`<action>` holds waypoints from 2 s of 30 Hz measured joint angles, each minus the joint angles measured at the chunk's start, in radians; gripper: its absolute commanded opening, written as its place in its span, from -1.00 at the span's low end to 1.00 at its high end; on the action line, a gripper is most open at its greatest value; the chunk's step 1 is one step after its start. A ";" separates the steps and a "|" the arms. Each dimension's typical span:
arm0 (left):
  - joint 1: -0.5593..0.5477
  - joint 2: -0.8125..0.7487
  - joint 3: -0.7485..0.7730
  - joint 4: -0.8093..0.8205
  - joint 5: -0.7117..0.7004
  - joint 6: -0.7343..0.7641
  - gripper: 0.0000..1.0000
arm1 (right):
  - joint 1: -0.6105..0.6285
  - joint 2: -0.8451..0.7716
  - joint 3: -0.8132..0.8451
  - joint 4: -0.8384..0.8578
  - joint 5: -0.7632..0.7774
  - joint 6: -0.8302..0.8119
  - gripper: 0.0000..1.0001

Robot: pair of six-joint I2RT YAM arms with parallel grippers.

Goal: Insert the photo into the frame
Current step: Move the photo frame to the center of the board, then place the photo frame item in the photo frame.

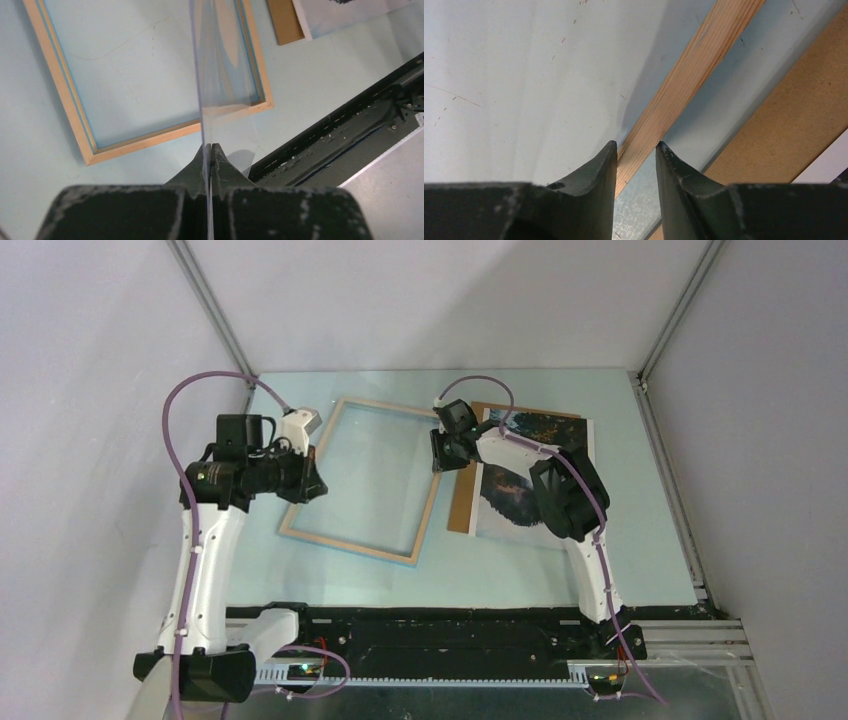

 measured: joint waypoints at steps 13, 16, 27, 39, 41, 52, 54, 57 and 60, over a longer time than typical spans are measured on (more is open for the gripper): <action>0.007 0.057 -0.013 0.158 0.248 -0.153 -1.00 | -0.045 -0.050 -0.073 0.019 -0.001 -0.094 -0.65; 0.024 0.101 -0.013 0.212 0.310 -0.218 -1.00 | -0.055 -0.054 -0.080 0.021 -0.018 -0.112 -0.67; 0.080 0.171 -0.101 0.498 0.443 -0.481 -1.00 | -0.090 -0.082 -0.133 0.045 -0.087 -0.163 -0.72; 0.084 0.272 -0.154 0.695 0.492 -0.651 -1.00 | -0.126 -0.127 -0.200 0.045 -0.151 -0.212 -0.73; 0.084 0.278 -0.160 0.711 0.504 -0.661 -1.00 | -0.134 -0.130 -0.204 0.045 -0.165 -0.216 -0.69; 0.084 0.290 -0.201 0.808 0.559 -0.742 -1.00 | -0.159 -0.157 -0.236 0.034 -0.218 -0.236 0.03; 0.084 0.292 -0.212 0.822 0.563 -0.752 -1.00 | -0.161 -0.170 -0.241 0.023 -0.231 -0.239 0.14; 0.084 0.298 -0.236 0.846 0.569 -0.766 -1.00 | -0.173 -0.210 -0.248 0.001 -0.256 -0.238 0.32; 0.084 0.304 -0.263 0.878 0.575 -0.786 -1.00 | -0.195 -0.267 -0.249 -0.008 -0.276 -0.237 0.42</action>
